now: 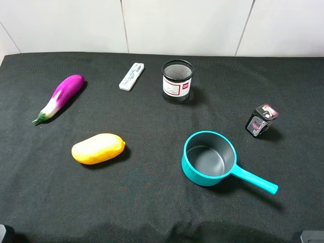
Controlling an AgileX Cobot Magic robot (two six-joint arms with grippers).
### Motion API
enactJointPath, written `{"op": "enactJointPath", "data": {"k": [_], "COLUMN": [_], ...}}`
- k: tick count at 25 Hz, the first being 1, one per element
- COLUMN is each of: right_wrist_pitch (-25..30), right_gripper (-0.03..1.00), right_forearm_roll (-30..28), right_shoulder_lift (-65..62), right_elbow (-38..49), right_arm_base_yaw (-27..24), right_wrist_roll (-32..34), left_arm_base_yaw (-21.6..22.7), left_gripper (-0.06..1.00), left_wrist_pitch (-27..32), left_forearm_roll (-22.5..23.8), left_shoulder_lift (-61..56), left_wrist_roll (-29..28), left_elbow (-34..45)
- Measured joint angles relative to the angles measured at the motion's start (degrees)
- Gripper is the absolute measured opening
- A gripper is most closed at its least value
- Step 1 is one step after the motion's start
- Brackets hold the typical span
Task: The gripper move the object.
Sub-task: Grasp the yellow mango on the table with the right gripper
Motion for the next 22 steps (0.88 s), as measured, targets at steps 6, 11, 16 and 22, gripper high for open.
{"op": "enactJointPath", "data": {"k": [6, 11, 16, 22], "right_wrist_pitch": [0.0, 0.0, 0.0, 0.0], "right_gripper": [0.69, 0.69, 0.69, 0.69], "right_forearm_roll": [0.0, 0.0, 0.1, 1.2], "right_shoulder_lift": [0.0, 0.0, 0.0, 0.0], "right_elbow": [0.0, 0.0, 0.0, 0.0], "right_arm_base_yaw": [0.0, 0.0, 0.0, 0.0], "right_wrist_roll": [0.0, 0.0, 0.0, -0.1], "left_arm_base_yaw": [0.0, 0.0, 0.0, 0.0], "left_gripper": [0.99, 0.99, 0.99, 0.99], "left_wrist_pitch": [0.0, 0.0, 0.0, 0.0], "left_forearm_roll": [0.0, 0.0, 0.0, 0.0], "left_shoulder_lift": [0.0, 0.0, 0.0, 0.0], "left_wrist_roll": [0.0, 0.0, 0.0, 0.0], "left_elbow": [0.0, 0.0, 0.0, 0.0]}}
